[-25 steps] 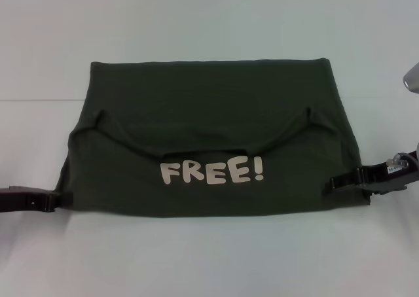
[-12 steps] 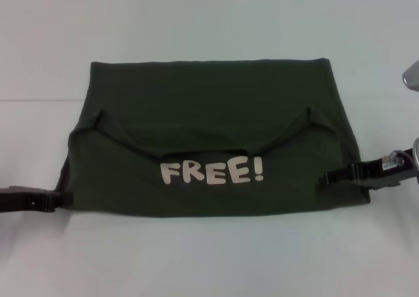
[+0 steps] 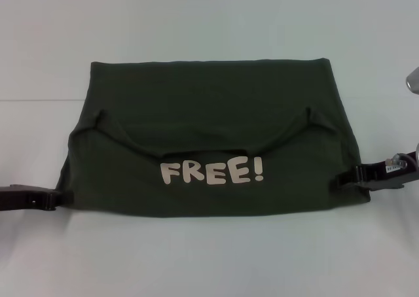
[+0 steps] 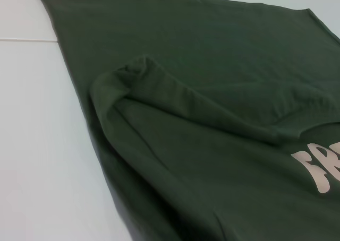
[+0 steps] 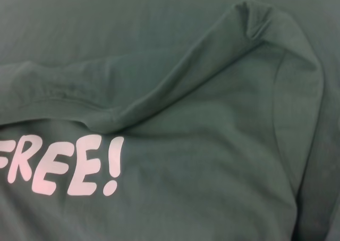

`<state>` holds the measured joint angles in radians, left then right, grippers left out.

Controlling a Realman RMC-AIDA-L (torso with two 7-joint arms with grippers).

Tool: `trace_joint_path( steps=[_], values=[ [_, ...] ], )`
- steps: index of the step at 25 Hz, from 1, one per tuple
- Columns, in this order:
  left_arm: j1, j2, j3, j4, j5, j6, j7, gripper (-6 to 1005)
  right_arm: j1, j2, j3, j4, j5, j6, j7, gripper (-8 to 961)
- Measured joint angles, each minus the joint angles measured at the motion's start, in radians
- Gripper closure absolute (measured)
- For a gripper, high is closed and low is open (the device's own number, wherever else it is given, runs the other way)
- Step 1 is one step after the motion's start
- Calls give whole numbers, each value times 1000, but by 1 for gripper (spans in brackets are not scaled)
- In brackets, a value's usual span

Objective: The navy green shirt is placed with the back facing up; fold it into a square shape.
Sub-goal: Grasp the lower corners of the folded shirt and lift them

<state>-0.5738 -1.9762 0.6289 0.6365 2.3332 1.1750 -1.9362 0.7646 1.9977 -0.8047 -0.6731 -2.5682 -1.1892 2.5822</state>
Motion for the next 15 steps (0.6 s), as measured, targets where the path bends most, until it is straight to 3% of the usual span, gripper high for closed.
trace_joint_path(
  steps=[15],
  values=[
    [-3, 2, 0, 2, -2, 0, -4, 967, -1, 0, 1, -2, 1, 2, -2, 733]
  ],
)
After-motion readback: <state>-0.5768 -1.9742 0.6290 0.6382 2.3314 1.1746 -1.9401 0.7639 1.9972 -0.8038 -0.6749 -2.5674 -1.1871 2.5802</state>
